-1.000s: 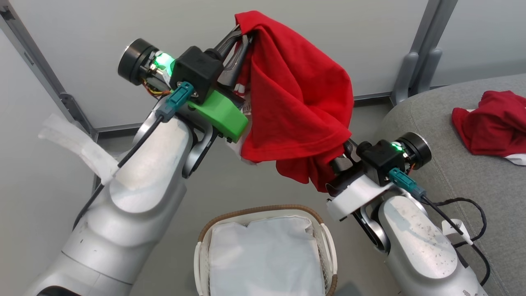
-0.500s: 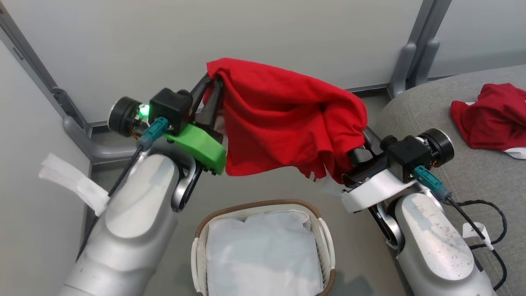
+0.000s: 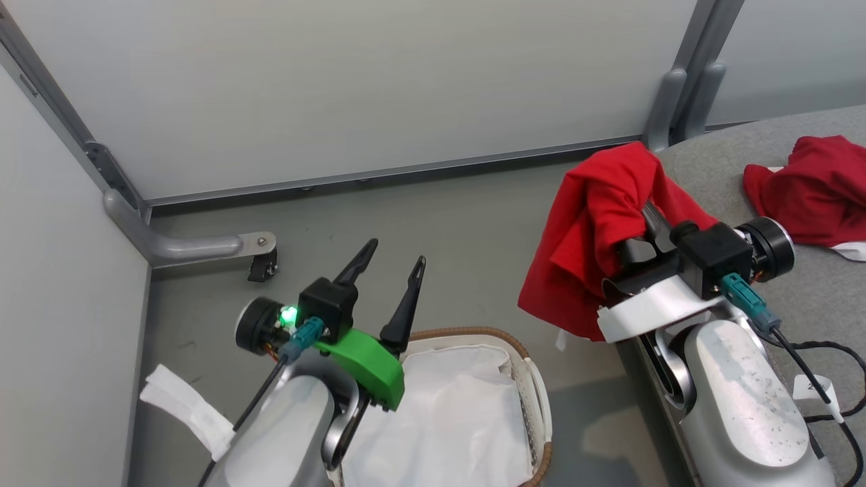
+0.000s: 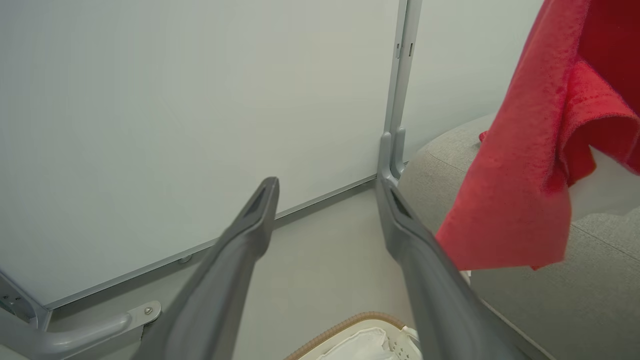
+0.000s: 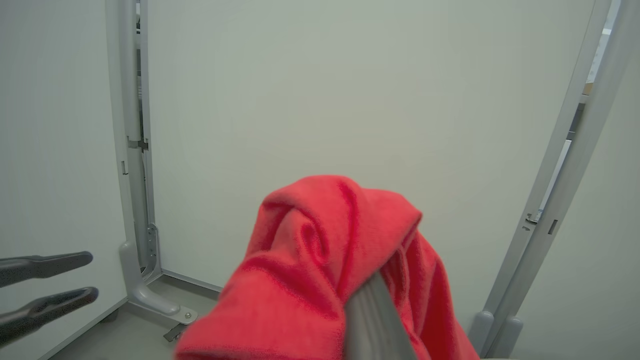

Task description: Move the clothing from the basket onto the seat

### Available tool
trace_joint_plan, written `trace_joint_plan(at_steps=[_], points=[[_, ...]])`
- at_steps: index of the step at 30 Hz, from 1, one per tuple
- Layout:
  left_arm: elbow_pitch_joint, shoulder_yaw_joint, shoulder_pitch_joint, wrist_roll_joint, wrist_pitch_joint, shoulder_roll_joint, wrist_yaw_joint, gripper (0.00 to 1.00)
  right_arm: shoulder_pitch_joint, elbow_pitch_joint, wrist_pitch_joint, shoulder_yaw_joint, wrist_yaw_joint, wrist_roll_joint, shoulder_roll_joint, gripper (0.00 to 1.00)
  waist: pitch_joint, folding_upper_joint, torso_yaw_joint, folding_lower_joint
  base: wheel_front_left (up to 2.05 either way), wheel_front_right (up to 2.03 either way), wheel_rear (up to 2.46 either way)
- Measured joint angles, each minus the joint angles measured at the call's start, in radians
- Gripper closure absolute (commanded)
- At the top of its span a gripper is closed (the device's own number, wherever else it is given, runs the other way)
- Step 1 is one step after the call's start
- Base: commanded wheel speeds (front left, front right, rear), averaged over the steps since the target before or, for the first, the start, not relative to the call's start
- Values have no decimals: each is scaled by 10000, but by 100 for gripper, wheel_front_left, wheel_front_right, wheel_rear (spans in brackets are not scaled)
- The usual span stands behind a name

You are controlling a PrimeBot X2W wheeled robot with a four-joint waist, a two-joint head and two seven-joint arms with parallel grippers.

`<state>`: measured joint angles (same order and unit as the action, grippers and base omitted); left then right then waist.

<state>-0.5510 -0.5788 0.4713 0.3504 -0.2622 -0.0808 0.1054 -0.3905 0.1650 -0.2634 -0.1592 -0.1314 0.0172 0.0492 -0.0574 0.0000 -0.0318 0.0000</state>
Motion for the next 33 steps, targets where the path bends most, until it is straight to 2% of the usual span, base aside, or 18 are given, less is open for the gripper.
trace_joint_plan(at_steps=[9, 20, 27, 33], points=[[347, 255, -1330, -130, -2, 276, 102, 0, 374, 8, 0, 481, 0, -209, -2, 100, 69, 0, -65, 0, 0, 0, 0], [913, 115, -1741, -75, -2, 307, 146, 0, 458, 198, 0, 876, 0, -437, -6, 100, 121, 0, -376, 0, 0, 0, 0], [1250, -230, -1749, 4, -2, 314, 69, 0, 503, 173, 0, 1523, 0, -767, 19, 100, -33, 0, -1081, 0, 0, 0, 0], [1317, -495, -1576, -63, -2, 320, 8, 0, 541, 25, 0, 2004, 0, -809, 94, 100, -292, 0, -1998, 0, 0, 0, 0]])
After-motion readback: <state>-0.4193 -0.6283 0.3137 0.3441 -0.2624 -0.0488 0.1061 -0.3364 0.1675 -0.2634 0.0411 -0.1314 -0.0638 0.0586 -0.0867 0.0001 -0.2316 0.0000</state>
